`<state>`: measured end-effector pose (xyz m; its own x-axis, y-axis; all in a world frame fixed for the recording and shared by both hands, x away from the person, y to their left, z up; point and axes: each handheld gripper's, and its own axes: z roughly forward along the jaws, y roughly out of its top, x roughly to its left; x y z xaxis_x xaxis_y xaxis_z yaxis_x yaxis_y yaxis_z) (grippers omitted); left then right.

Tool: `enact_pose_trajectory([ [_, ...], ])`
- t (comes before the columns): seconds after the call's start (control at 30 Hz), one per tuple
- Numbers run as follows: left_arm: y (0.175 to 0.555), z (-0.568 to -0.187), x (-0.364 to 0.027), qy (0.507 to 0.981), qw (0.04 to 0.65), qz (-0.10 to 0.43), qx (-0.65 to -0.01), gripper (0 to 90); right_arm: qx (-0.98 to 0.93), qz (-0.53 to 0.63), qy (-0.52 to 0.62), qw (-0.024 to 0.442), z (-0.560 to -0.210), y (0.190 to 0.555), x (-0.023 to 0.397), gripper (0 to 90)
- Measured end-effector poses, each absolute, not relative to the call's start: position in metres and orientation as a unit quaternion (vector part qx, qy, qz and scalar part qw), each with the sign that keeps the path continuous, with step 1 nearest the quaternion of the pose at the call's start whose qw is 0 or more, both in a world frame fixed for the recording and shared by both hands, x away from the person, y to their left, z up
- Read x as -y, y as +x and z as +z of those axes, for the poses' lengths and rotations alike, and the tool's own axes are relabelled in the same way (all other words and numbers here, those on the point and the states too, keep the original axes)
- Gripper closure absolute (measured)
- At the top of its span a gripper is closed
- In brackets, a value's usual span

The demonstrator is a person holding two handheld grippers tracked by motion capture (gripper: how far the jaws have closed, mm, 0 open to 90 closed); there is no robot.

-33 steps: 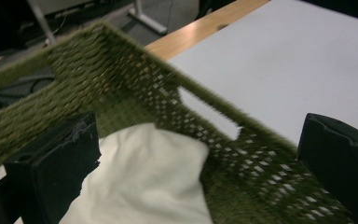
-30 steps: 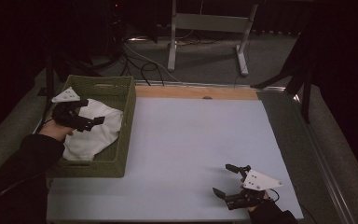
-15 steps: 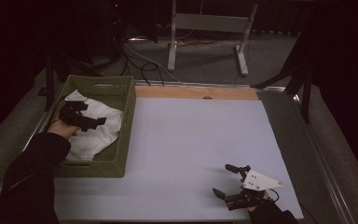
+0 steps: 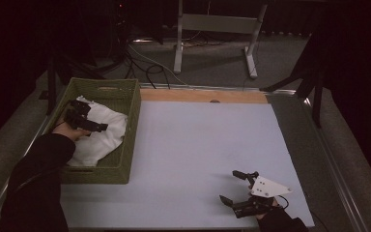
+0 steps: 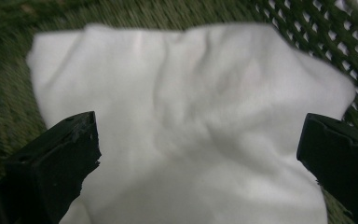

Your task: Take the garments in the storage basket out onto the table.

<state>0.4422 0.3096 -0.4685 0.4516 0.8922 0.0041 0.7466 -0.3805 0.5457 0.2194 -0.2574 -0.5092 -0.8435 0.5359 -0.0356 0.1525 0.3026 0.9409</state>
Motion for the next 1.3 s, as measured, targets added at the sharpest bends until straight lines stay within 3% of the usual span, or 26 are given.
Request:
enact_pose_trajectory([
  [0.3, 0.449, -0.478, -0.314, 0.815, 0.189, 0.134, -0.531, 0.2, -0.790, 0.547, 0.218, 0.174, -0.510, 0.220, 0.256, 8.4],
  [0.63, 0.455, -0.498, -0.317, 0.817, 0.129, 0.070, -0.558, 0.2, -0.791, 0.546, 0.218, 0.170, -0.510, 0.220, 0.256, 8.4],
  [0.97, 0.452, -0.505, -0.303, 0.848, 0.079, 0.089, -0.517, 0.5, -0.793, 0.544, 0.217, 0.168, -0.510, 0.220, 0.256, 8.4],
  [1.13, 0.450, -0.500, -0.299, 0.861, 0.064, 0.087, -0.497, 12.4, -0.793, 0.545, 0.217, 0.168, -0.510, 0.219, 0.255, 8.4],
  [1.3, 0.447, -0.494, -0.290, 0.874, 0.063, 0.081, -0.475, 39.5, -0.792, 0.545, 0.216, 0.170, -0.510, 0.219, 0.255, 8.4],
])
